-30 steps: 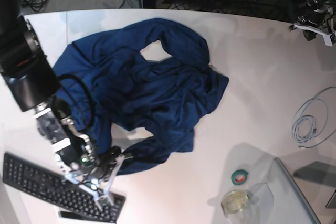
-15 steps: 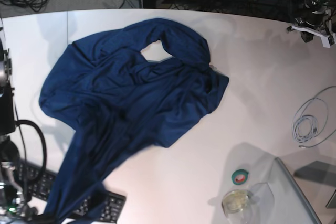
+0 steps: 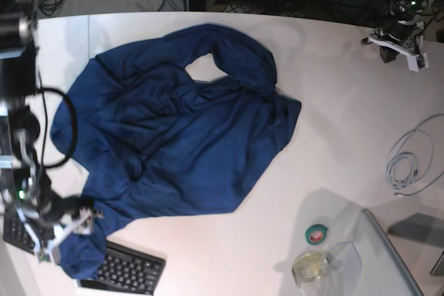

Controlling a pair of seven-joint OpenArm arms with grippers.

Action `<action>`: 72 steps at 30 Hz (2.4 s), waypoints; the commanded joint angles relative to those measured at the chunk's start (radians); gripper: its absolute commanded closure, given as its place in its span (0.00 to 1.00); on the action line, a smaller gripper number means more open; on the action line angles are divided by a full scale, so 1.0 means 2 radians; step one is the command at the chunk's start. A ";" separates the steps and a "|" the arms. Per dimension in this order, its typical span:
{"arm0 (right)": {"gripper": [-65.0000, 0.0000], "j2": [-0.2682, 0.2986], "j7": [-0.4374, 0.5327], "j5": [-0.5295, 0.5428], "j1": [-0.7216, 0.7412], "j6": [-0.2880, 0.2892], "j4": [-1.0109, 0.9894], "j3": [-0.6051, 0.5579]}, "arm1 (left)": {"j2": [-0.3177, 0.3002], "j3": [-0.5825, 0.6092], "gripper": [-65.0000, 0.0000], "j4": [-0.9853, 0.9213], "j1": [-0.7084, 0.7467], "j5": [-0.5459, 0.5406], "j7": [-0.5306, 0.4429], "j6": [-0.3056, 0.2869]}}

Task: Layout the t-shirt on the table in an organized manner, then fold the t-shirt properly
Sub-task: 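Release the hem and raise the right gripper to the shirt collar, then move the right gripper across the shirt toward the left gripper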

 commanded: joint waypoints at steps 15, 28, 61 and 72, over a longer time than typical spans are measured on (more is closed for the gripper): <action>0.38 -0.094 -0.017 -0.003 -0.291 -0.003 0.128 0.165 | -0.009 0.067 1.00 0.018 0.000 -0.006 -0.012 0.001; 0.45 -0.101 0.076 -0.003 -0.287 -0.001 -0.008 0.165 | -0.010 0.065 1.00 0.019 0.005 -0.004 -0.012 -0.044; 0.48 -0.130 0.043 -0.003 -0.388 0.006 0.217 0.303 | -0.007 0.069 1.00 0.018 0.003 -0.007 -0.012 -0.045; 0.48 -0.101 0.046 -0.004 -0.406 0.096 0.251 0.116 | -0.002 0.164 0.44 0.056 0.000 -0.008 -0.013 -0.119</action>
